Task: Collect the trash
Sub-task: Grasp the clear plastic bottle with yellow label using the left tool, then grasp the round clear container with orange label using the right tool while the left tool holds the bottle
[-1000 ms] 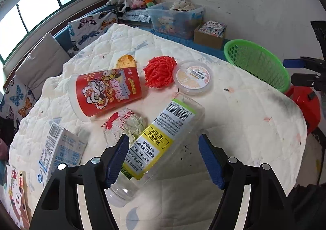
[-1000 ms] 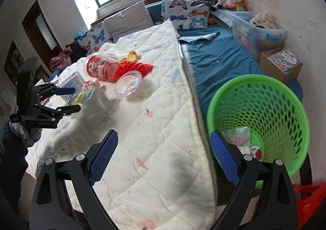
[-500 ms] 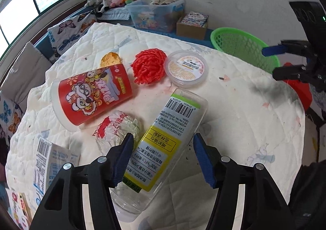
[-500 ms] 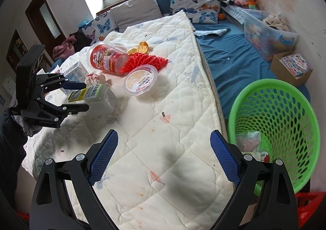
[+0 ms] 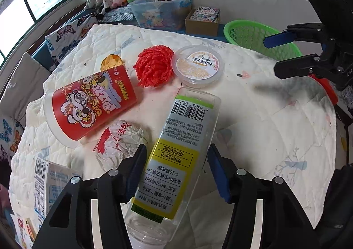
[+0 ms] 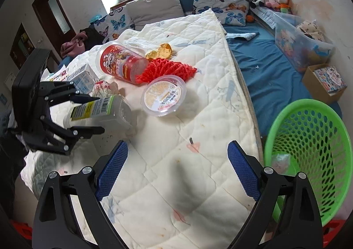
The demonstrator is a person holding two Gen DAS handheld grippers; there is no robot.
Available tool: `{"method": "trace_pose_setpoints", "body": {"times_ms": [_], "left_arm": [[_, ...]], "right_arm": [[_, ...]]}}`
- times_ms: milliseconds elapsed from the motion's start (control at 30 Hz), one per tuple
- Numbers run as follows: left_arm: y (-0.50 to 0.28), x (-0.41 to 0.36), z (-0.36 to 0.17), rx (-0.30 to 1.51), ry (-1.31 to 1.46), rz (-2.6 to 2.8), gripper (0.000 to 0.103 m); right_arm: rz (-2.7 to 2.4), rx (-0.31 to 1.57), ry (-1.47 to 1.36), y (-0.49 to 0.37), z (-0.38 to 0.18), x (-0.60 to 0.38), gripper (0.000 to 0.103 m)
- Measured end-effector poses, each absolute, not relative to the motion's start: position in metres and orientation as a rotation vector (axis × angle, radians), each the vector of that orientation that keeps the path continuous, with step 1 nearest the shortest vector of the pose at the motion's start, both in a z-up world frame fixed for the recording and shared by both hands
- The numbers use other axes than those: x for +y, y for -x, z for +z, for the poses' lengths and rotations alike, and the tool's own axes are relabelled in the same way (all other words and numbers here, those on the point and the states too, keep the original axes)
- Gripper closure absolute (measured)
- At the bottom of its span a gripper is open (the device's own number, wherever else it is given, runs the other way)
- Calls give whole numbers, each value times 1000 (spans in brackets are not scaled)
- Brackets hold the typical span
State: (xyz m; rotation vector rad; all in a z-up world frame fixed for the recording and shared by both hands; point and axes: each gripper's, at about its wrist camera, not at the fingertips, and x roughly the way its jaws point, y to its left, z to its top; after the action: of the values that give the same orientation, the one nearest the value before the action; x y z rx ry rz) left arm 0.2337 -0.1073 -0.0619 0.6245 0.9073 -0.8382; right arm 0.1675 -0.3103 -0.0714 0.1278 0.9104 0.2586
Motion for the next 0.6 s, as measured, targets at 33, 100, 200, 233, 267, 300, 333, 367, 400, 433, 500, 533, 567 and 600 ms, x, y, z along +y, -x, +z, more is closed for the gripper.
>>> {"method": "trace_pose_setpoints", "body": {"times_ms": [33, 100, 200, 233, 267, 300, 333, 367, 400, 433, 500, 533, 567, 600], "left_arm": [[-233, -106, -60, 908, -615, -833, 50], [-227, -104, -57, 908, -599, -819, 52], [-221, -97, -48, 912, -552, -796, 53], [-220, -95, -46, 916, -536, -790, 54], [-218, -91, -43, 918, -520, -780, 54], [-218, -90, -41, 926, -512, -768, 54], [-217, -88, -40, 934, -502, -761, 55], [-217, -85, -40, 936, -492, -762, 55], [-216, -82, -39, 944, -474, -755, 55], [-217, -80, -39, 955, -465, -753, 55], [-216, -75, -38, 974, -439, -749, 55], [-215, -73, -38, 982, -431, -749, 55], [-215, -72, -38, 992, -424, -757, 55], [-214, -71, -39, 994, -422, -754, 55]], "right_arm": [[261, 910, -126, -170, -72, -309, 12], [258, 902, -116, -175, -71, -304, 12], [268, 897, -110, -185, -72, -295, 12], [273, 898, -106, -189, -73, -292, 12], [276, 898, -100, -193, -74, -288, 13], [273, 896, -91, -196, -75, -284, 14], [268, 895, -79, -201, -77, -280, 14], [270, 899, -75, -206, -79, -276, 15], [272, 902, -75, -209, -81, -274, 15], [272, 907, -73, -214, -83, -271, 15], [264, 911, -50, -223, -87, -264, 15], [259, 909, -40, -226, -88, -262, 16], [252, 907, -28, -229, -90, -260, 16], [248, 911, -19, -233, -92, -258, 17]]}}
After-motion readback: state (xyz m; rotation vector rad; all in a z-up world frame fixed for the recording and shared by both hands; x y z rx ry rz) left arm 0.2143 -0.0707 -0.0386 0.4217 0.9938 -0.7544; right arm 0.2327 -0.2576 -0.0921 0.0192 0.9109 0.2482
